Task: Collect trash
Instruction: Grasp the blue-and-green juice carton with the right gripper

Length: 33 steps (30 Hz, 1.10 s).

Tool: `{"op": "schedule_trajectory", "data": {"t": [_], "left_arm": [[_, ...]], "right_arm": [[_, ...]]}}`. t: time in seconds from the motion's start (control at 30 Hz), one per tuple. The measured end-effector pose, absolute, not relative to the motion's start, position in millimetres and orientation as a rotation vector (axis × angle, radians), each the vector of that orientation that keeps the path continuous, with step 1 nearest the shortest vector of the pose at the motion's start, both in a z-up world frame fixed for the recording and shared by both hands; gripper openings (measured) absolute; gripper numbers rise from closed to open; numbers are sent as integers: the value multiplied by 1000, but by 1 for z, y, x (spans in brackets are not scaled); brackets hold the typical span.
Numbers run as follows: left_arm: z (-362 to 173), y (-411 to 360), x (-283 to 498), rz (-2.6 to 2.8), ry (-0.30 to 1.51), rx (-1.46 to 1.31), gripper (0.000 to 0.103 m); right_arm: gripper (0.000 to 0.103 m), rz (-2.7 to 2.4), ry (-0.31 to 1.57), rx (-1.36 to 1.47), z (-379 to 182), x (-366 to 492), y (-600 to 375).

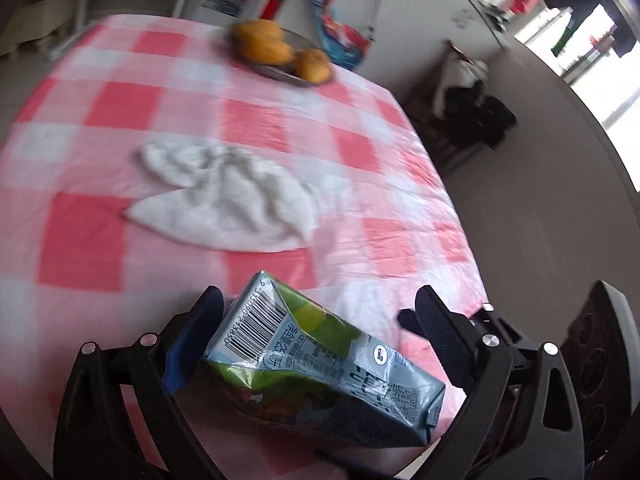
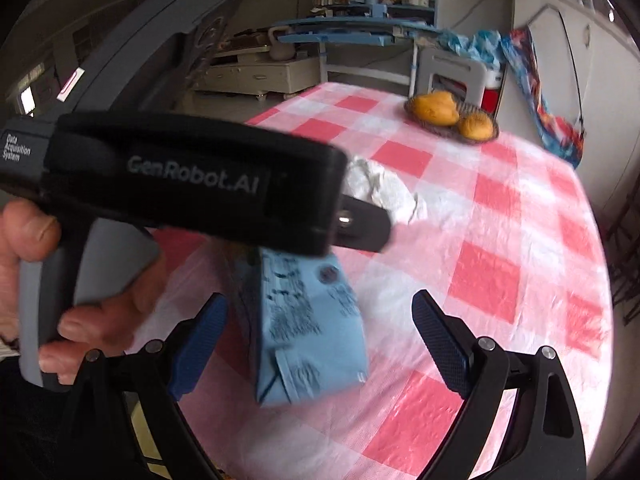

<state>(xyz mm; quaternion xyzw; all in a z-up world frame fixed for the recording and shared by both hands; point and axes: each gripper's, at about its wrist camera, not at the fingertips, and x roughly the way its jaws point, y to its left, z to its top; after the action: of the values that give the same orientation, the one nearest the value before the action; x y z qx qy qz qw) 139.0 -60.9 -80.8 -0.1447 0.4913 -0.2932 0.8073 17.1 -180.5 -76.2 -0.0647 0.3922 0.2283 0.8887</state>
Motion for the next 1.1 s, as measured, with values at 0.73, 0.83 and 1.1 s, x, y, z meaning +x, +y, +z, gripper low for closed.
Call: {"op": "schedule_trajectory", "data": {"t": [0.73,0.83,1.1], "left_arm": [[-71,-94,186,-236,902,70,93],[-77,-91,190,-243,926,21,90],[-79,-74,180,-331,970,-87,16]], "right_arm": [[59,275,859,-91,-87,2,-213],[59,289,859,-73,-88,0,-216],[55,309,843,-63,-86,-2,-214]]}}
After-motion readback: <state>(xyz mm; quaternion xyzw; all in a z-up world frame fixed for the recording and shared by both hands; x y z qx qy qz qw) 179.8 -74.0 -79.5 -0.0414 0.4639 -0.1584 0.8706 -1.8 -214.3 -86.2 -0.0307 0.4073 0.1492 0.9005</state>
